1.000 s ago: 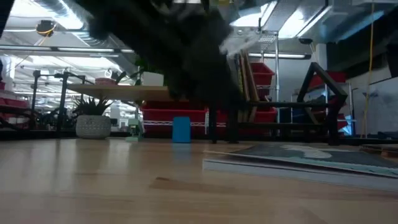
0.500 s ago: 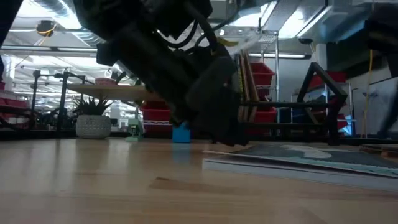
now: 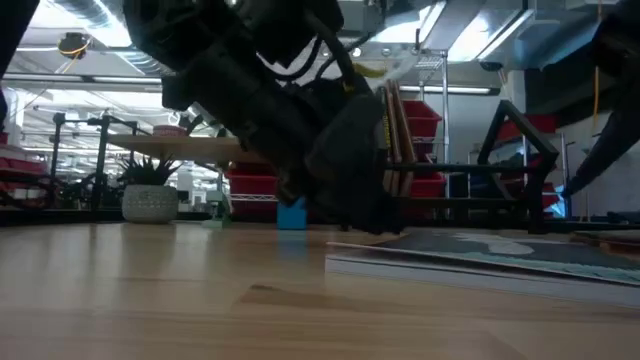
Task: Stock shelves
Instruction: Put the light blue book on the bookshelf
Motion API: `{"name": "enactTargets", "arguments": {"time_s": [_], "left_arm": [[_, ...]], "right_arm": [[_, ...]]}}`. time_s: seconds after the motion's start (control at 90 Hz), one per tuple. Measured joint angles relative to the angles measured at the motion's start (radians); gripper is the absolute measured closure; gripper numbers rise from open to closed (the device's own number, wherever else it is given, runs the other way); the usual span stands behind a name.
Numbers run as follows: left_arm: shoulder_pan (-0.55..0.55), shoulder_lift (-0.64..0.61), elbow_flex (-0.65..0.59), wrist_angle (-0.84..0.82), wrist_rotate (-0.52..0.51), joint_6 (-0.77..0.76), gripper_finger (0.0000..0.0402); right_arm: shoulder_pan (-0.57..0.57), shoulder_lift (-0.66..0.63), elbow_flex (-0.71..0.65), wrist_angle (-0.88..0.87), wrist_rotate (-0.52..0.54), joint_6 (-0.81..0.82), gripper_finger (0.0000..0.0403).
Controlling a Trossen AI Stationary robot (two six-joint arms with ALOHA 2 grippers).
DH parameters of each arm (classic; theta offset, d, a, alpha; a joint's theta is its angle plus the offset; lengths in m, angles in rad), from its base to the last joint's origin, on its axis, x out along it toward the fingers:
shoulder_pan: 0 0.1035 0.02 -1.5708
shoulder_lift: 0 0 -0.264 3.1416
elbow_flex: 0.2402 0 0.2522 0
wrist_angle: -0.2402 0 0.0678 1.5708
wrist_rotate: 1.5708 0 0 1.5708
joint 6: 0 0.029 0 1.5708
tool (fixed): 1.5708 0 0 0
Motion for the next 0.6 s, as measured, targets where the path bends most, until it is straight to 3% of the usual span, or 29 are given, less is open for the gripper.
{"name": "enactTargets", "arguments": {"time_s": [0.278,0.478,0.6], "left_arm": [[0.011,0.071,0.002,0.114,0.043,-0.039,0.0249],[0.013,0.074,0.002,0.105,0.039,-0.036,0.0249],[0.013,0.074,0.002,0.101,0.043,-0.036,0.0249]], "right_arm": [[-0.056,0.002,-0.002,0.066,-0.008,-0.081,0.016],[-0.058,0.01,0.035,0.126,0.066,-0.072,0.016],[-0.059,0.011,0.078,0.154,0.166,-0.009,0.016]]}}
